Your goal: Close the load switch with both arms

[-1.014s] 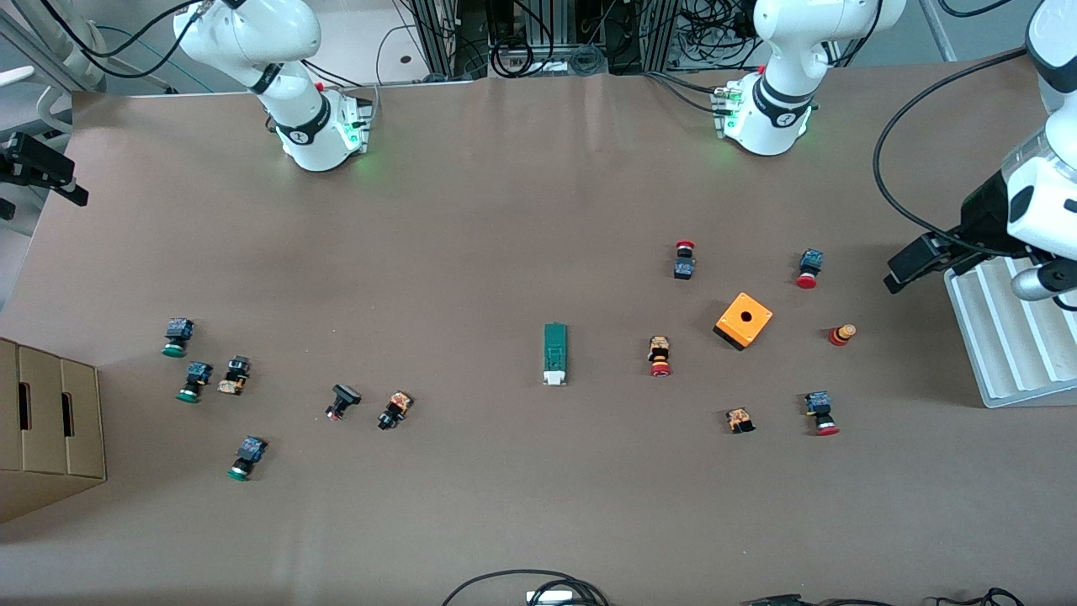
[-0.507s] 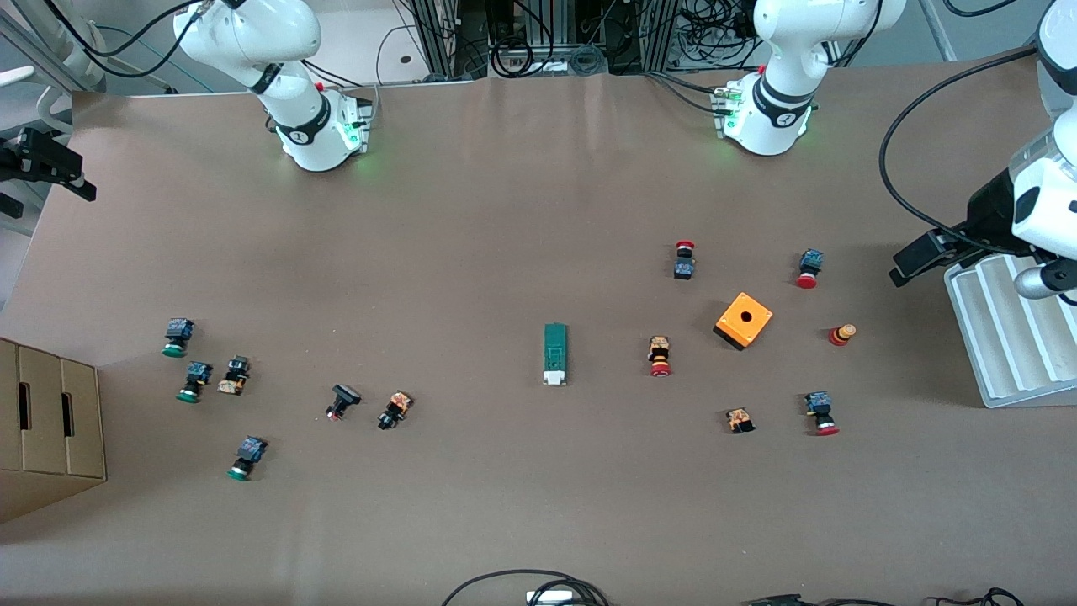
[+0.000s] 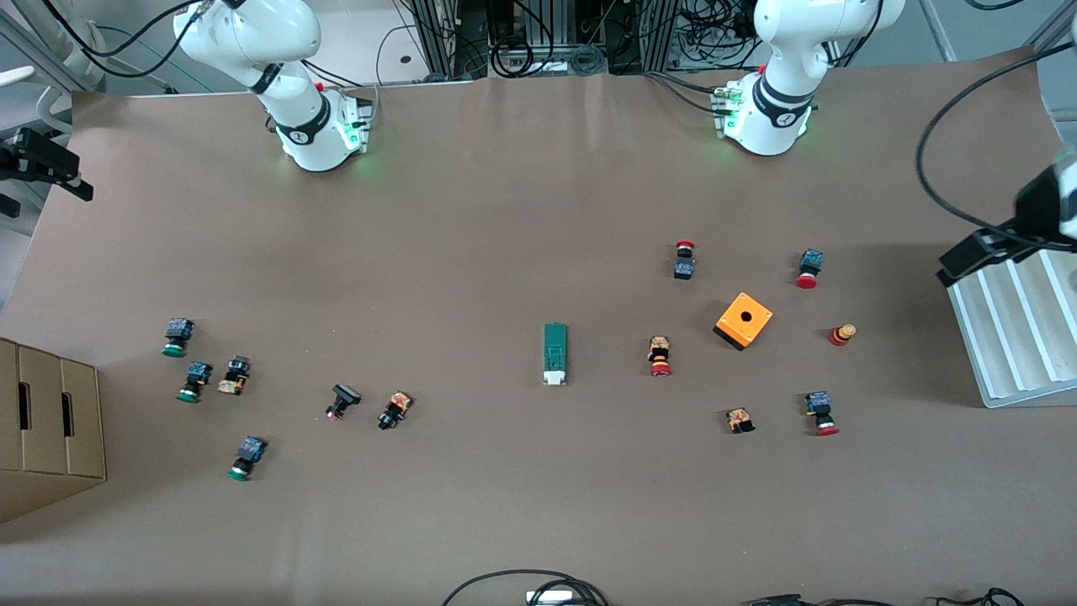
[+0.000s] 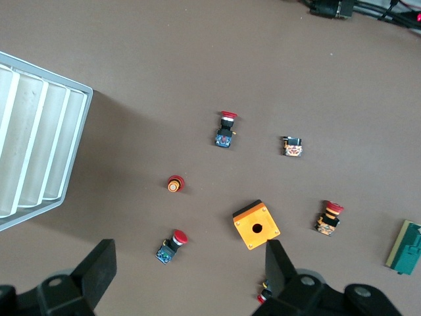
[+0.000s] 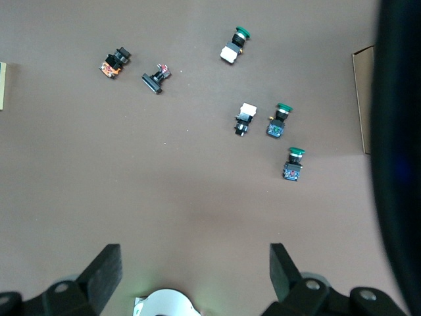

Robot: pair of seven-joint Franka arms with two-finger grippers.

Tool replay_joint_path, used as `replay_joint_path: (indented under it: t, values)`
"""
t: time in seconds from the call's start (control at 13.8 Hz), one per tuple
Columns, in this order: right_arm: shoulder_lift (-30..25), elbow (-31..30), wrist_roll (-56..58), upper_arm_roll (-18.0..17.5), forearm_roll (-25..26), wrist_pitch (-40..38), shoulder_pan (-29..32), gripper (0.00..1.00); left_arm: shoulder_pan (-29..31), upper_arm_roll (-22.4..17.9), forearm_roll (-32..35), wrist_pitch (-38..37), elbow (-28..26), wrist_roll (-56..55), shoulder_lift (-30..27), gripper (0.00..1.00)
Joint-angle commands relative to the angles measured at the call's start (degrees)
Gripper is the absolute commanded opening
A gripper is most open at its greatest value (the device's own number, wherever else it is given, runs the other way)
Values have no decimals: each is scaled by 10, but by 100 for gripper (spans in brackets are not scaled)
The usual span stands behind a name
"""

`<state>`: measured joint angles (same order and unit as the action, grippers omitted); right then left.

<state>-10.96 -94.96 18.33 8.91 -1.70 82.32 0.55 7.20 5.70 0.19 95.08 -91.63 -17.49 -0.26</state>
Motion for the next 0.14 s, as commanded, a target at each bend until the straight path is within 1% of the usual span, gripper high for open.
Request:
replay_joint_path:
  t: [0.0, 0.07]
  values:
    - [1, 11, 7, 1, 12, -13, 0, 100, 25, 2, -34, -10, 7, 19, -5, 100]
    - [1, 11, 8, 1, 12, -13, 0, 100, 26, 2, -34, -10, 7, 20, -5, 100]
